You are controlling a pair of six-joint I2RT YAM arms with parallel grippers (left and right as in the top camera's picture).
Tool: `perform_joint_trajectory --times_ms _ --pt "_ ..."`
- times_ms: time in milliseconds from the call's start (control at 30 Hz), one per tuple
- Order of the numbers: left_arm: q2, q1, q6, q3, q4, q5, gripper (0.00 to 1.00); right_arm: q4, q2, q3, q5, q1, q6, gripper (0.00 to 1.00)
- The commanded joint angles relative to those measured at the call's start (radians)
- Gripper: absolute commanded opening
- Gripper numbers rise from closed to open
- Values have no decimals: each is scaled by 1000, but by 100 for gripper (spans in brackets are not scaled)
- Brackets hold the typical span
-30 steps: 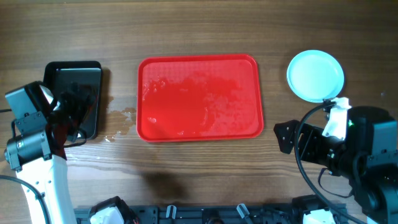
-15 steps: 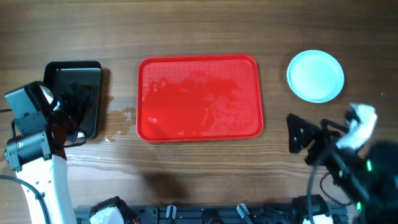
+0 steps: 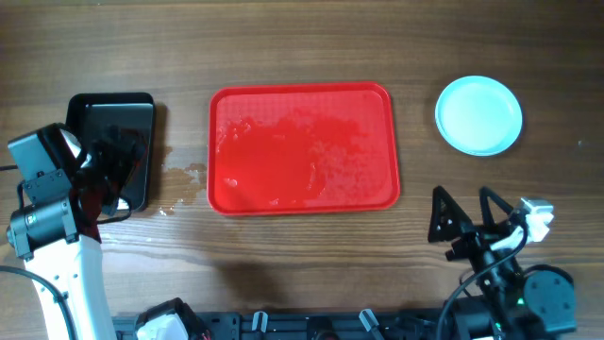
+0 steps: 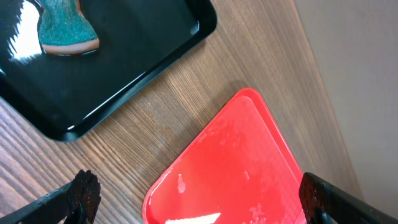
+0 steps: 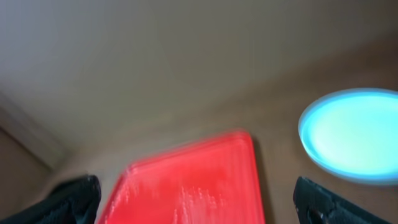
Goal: Clean dirty plates on tray and stack at the side
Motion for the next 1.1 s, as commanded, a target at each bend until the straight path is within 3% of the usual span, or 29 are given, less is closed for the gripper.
perform_joint_trajectory --times_ms 0,133,333,533,700,933,1067 --pt "-4 0 -10 12 0 12 100 220 -63 -186 -40 -10 0 100" --pt "-3 0 -9 12 0 12 100 463 -75 -332 -39 -10 0 100" --pt "-4 0 -10 12 0 12 100 629 -75 -453 20 -31 0 100" --pt "-4 0 -10 12 0 12 100 616 -76 -460 38 -87 -138 100" --pt "-4 0 -10 12 0 12 100 500 -76 -460 41 -163 -234 100" --pt "-3 0 -10 12 0 12 100 484 -76 -460 26 -189 -506 100" --pt "-4 0 -10 12 0 12 100 484 -76 -460 26 -189 -512 100"
